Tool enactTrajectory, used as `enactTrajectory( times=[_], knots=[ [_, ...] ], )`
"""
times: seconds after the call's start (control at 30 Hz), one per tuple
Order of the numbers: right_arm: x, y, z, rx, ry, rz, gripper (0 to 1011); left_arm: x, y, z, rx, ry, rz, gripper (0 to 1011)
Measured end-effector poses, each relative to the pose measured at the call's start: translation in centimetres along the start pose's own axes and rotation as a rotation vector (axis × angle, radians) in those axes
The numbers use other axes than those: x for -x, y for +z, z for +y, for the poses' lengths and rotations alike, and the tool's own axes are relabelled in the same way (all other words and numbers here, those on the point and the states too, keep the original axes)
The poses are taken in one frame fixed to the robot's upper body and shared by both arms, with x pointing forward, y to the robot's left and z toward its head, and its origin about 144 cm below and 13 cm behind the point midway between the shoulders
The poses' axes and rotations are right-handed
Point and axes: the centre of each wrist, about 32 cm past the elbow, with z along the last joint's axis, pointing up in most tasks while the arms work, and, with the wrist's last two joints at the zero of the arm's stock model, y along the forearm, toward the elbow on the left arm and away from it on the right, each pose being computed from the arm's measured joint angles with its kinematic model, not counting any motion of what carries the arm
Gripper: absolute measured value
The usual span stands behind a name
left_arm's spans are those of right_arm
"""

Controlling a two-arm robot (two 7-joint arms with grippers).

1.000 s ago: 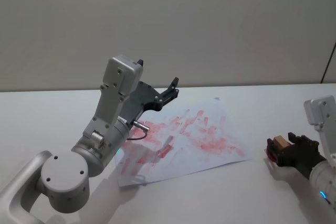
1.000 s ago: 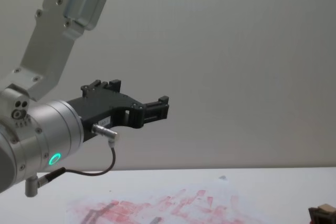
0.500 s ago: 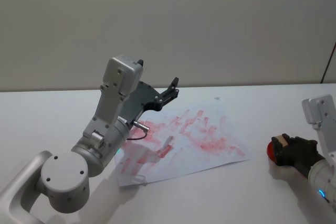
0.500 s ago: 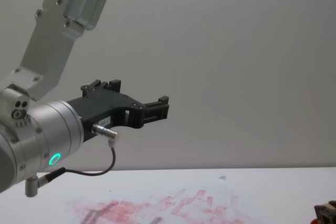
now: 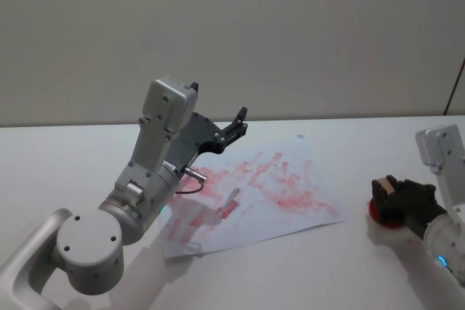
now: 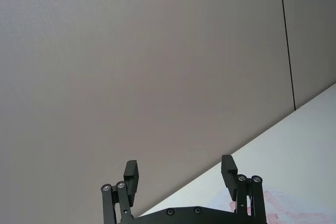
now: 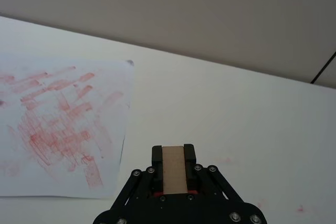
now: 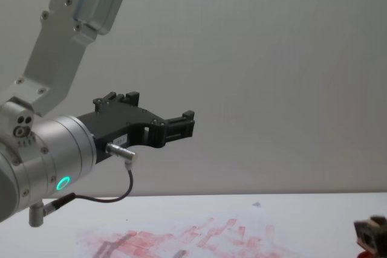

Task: Use the one hand to pick up the stamp and affix it onto the A4 paper.

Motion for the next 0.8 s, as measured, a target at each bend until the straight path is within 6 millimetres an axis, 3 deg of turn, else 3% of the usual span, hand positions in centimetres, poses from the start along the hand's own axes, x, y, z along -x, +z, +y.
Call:
enactTrajectory(
  times=[0.8],
  knots=[
    [1.7, 4.0, 2.6, -0.231, 0.199, -0.093, 217, 0.0, 0.0, 0.0, 0.000, 0.000, 0.000, 1001]
  ],
)
